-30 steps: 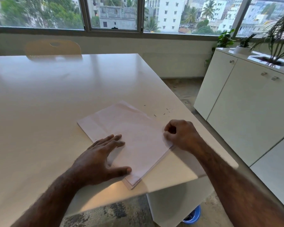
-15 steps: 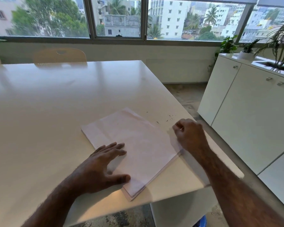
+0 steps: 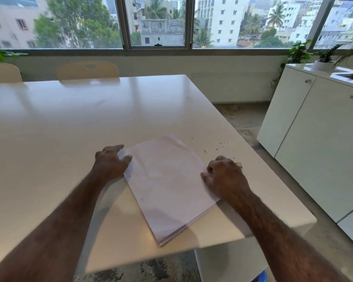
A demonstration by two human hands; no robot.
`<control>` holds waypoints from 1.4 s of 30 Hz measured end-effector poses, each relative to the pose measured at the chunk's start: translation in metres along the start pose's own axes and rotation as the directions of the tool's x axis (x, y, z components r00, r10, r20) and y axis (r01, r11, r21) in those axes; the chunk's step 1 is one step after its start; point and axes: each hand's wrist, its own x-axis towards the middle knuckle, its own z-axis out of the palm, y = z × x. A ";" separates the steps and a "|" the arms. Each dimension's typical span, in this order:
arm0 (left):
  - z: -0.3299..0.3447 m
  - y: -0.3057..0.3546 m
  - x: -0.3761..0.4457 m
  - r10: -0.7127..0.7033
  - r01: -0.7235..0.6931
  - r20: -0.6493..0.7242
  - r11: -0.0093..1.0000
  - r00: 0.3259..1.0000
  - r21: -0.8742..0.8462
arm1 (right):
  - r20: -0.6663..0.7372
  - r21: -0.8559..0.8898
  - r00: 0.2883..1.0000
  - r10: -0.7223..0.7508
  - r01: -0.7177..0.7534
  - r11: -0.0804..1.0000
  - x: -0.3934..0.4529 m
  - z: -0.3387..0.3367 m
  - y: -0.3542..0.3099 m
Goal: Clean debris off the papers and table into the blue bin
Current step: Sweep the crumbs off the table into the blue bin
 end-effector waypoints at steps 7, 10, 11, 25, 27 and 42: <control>-0.012 -0.003 0.007 0.013 -0.014 0.024 0.999 1.000 0.043 | 0.042 -0.020 0.999 -0.033 0.034 0.999 -0.017 -0.006 -0.020; -0.015 -0.008 0.011 0.034 -0.037 0.038 0.996 0.999 0.085 | 0.051 -0.026 0.996 -0.069 0.070 0.997 -0.027 -0.008 -0.032; -0.015 -0.010 0.012 0.026 -0.030 0.040 0.994 0.999 0.102 | 0.048 -0.021 0.995 -0.083 0.084 0.996 -0.031 -0.007 -0.035; 0.020 -0.009 -0.014 0.161 -0.133 -0.072 0.947 0.984 0.291 | 0.229 0.822 0.971 0.071 -0.232 0.520 0.012 -0.002 -0.111; 0.025 -0.011 -0.015 0.119 -0.116 0.005 0.955 0.993 0.273 | 0.559 0.829 0.829 -0.023 -0.559 -0.010 0.036 0.019 -0.134; 0.027 -0.014 -0.007 0.134 -0.134 0.018 0.956 0.991 0.261 | -0.038 0.812 0.783 0.621 -0.338 0.476 0.067 0.007 -0.008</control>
